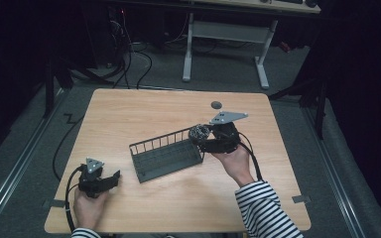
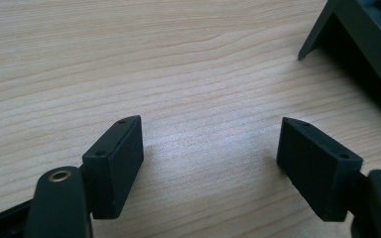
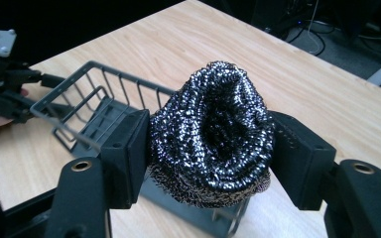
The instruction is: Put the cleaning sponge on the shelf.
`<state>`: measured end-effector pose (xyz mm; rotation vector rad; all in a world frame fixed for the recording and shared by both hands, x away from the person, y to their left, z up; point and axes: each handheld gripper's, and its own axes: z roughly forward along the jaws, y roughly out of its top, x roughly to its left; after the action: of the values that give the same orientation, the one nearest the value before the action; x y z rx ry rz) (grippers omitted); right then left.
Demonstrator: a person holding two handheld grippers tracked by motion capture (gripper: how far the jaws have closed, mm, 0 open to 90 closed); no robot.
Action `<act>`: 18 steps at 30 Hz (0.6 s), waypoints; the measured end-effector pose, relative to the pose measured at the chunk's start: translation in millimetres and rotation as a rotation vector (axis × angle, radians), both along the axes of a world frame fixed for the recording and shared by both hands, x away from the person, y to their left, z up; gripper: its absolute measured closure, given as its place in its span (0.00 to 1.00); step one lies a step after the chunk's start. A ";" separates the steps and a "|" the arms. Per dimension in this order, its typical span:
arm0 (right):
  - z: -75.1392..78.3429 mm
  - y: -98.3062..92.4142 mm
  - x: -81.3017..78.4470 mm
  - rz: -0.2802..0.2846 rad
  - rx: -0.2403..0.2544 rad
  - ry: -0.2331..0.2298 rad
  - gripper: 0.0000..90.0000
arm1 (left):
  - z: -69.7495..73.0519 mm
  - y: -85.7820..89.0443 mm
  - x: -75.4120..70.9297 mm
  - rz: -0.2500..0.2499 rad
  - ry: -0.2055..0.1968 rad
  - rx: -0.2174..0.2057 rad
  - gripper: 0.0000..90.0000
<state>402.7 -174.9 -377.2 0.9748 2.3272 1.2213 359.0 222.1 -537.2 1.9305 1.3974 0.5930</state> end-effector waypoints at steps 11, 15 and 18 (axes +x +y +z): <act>-19.8 30.5 23.4 0.023 -0.069 0.074 0.40 | -0.1 -1.9 0.8 -0.001 0.000 0.007 0.29; -29.2 38.8 27.9 0.033 -0.089 0.075 0.40 | -0.1 -1.9 0.9 0.000 -0.001 0.007 0.29; -35.4 46.5 30.2 0.033 -0.117 0.082 0.40 | -0.1 -2.0 1.1 0.000 -0.001 0.008 0.29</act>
<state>432.9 -128.4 -412.6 0.9667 2.4571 1.0621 360.0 220.2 -537.3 1.9359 1.3966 0.5999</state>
